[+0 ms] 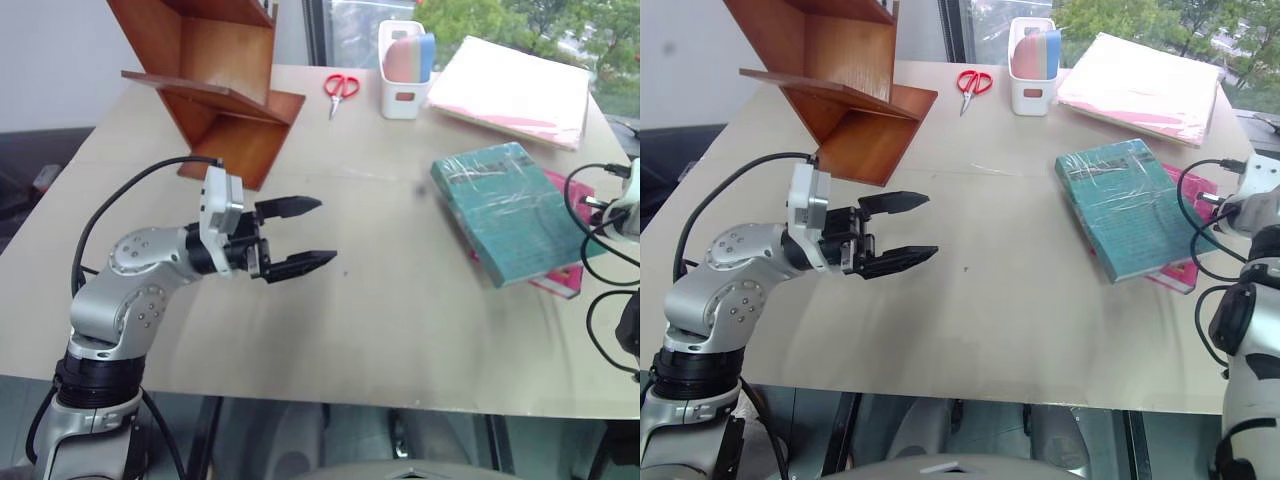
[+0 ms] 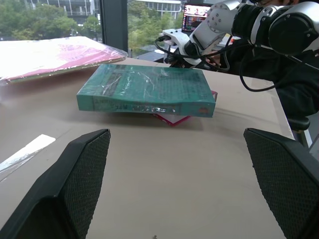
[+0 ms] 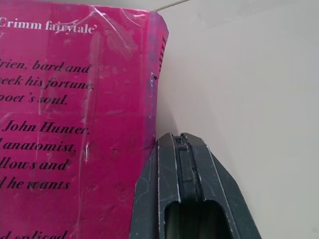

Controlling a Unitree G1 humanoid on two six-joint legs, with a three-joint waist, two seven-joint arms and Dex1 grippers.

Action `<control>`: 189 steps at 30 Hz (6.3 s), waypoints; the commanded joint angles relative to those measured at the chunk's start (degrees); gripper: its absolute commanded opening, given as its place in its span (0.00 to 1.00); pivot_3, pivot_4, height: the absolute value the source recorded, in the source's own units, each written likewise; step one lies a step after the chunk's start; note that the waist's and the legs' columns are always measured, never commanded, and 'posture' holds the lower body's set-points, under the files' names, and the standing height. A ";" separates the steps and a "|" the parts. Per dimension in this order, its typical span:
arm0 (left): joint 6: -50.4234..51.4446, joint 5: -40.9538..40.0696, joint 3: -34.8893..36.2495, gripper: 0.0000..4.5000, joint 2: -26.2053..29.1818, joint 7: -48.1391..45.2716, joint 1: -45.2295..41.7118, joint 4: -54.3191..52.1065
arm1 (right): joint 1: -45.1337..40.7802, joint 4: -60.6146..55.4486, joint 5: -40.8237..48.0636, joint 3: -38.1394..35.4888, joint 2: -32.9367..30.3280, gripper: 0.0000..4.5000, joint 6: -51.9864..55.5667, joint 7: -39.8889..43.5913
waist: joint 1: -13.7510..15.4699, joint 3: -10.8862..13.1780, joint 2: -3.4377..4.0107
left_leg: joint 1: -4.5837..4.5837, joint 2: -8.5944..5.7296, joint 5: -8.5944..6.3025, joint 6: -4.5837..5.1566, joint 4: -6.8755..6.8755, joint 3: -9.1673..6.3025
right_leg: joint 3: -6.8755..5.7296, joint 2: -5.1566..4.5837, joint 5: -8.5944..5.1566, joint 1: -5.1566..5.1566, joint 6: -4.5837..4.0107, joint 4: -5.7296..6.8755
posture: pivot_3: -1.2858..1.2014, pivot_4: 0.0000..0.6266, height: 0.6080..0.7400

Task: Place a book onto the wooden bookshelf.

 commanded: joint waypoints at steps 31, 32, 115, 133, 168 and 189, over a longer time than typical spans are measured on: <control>-1.17 2.12 -0.48 1.00 -0.78 2.36 4.21 -3.38 | 38.68 -65.30 12.14 -5.70 2.68 0.40 -1.30 18.23 | 1.30 0.01 0.03 | -0.14 0.01 -0.01 0.02 0.04 0.02 | 0.04 -0.02 0.00 -0.18 0.01 0.13 | 0.52 0.24 1.00; -1.33 2.42 -0.88 1.00 -0.98 2.22 3.91 -2.91 | 40.45 -67.06 12.67 -6.83 2.31 0.51 -1.75 18.54 | 1.16 0.01 0.03 | -0.11 0.02 -0.01 0.02 0.04 0.02 | 0.04 -0.01 0.00 -0.16 0.01 0.14 | 0.52 0.24 1.00; 48.73 -8.44 16.04 0.01 -24.92 32.30 -41.84 40.59 | 71.16 -102.75 30.67 -0.87 8.25 1.00 -30.24 26.27 | 0.72 0.03 -0.10 | -0.16 -0.10 0.14 -0.24 0.66 -0.57 | -0.53 -0.01 0.02 0.34 0.11 0.23 | 0.52 0.24 1.00; -41.16 39.60 -15.12 0.01 11.86 -12.16 -59.21 40.62 | 52.74 -90.04 31.28 4.81 10.47 1.00 -32.93 28.56 | 1.82 0.06 -0.09 | -0.40 -0.16 -0.05 0.06 0.59 -0.55 | -0.60 -0.06 0.01 0.23 0.10 -0.13 | 0.52 0.24 1.00; -65.93 68.89 -24.67 0.99 18.23 5.92 -69.41 90.39 | 38.17 -86.80 33.02 8.43 5.25 1.00 -29.48 34.32 | -0.70 0.16 -0.09 | -0.48 0.01 -0.03 0.06 0.63 -0.28 | -0.28 0.06 0.01 -0.33 0.10 0.59 | 0.52 0.24 1.00; -1.27 4.53 -4.23 0.99 -6.19 17.46 -9.50 2.95 | 49.04 -81.96 23.53 8.87 -4.09 1.00 -23.53 36.87 | 0.85 0.03 0.02 | -0.46 0.09 -0.03 0.07 1.30 -0.42 | -0.32 0.14 0.02 -0.13 0.08 0.97 | 0.52 0.24 1.00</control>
